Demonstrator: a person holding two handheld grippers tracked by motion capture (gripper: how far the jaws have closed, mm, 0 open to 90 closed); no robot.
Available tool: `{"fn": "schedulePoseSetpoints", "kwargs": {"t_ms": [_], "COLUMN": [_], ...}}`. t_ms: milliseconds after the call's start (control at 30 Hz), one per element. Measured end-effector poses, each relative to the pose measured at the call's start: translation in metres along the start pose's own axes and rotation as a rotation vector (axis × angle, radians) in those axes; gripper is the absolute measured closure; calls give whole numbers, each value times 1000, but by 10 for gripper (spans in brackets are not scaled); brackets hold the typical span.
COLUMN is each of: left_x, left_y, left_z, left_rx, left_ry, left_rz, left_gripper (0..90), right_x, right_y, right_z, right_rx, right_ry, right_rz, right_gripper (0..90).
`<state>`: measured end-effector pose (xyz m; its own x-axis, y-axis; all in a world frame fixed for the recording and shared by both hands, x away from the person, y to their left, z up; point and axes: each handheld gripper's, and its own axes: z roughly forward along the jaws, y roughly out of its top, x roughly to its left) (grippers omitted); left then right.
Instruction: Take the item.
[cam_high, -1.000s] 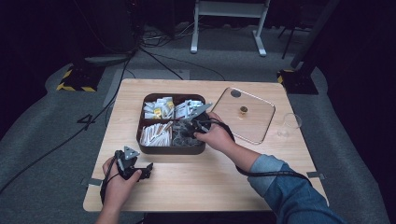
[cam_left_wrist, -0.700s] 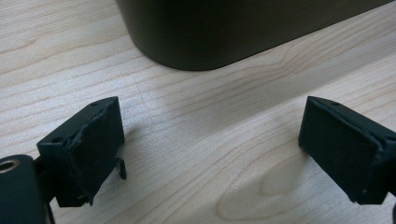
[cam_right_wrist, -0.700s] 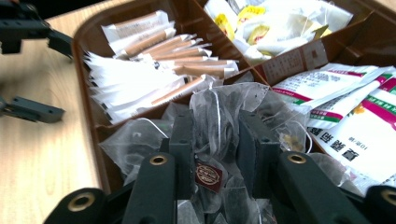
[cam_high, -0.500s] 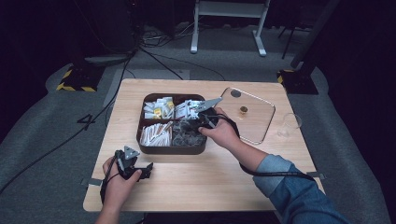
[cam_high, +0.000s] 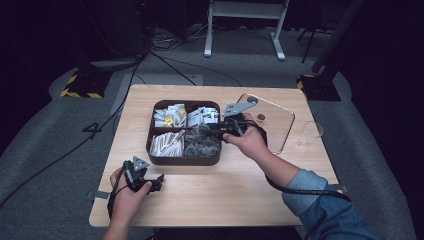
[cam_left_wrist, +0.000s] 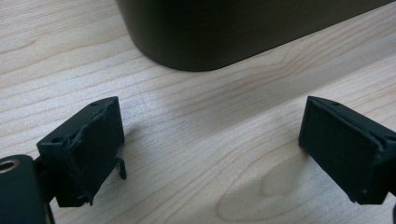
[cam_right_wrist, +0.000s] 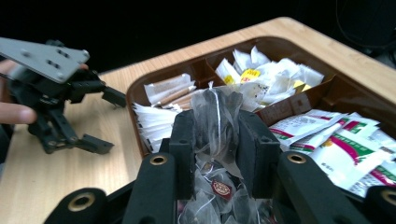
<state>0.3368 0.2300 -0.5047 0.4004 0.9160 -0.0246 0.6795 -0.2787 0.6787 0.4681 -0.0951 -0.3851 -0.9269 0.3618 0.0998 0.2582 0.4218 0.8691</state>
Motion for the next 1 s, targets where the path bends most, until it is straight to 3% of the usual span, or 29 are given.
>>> {"fn": "schedulePoseSetpoints", "kwargs": {"t_ms": [267,367,500,633,700,733,1000], "left_x": [-1,-2,-2,-2,-2,-2,-2], "left_y": [0,1,2,2,2,2,2], "left_z": [0,1,2,2,2,2,2], "left_rx": [-1,3,2,3,3,3,2], "left_ry": [6,7,10,11,12,12,14], "left_rz": [-9,-16,-21,-22,-22,-21,-24], "left_gripper": [72,70,68,67,67,68,65], "right_x": [-4,-5,-9,-17,-18,-21,-36], "right_y": [-1,-2,-5,-9,-9,-11,-21], "right_z": [-39,-62,-77,-101,-105,-117,-150], "right_rx": [-38,-54,-58,-72,-76,-83,-91], "right_ry": [-55,-82,-103,-148,-153,-171,-241], "right_rz": [8,5,11,20,22,25,59], "right_gripper": [698,698,698,699,698,699,699]}}
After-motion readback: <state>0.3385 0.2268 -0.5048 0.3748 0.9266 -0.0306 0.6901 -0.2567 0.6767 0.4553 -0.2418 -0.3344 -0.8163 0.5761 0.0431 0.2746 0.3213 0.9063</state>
